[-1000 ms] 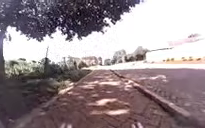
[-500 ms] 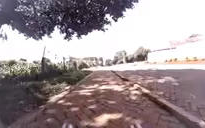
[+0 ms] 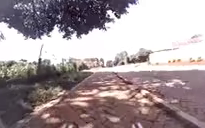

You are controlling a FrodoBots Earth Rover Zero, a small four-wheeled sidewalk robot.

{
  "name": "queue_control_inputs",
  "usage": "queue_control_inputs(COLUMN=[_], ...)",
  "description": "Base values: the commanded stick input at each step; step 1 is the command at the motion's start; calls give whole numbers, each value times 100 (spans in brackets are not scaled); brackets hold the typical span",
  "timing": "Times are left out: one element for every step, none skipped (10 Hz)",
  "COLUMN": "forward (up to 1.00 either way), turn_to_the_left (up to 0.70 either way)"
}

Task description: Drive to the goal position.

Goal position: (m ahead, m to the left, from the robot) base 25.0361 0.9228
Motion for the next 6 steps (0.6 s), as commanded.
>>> queue_control_inputs(forward=[100,100,100,100,100,100], turn_to_the_left=[-24,-6,0,0,0,0])
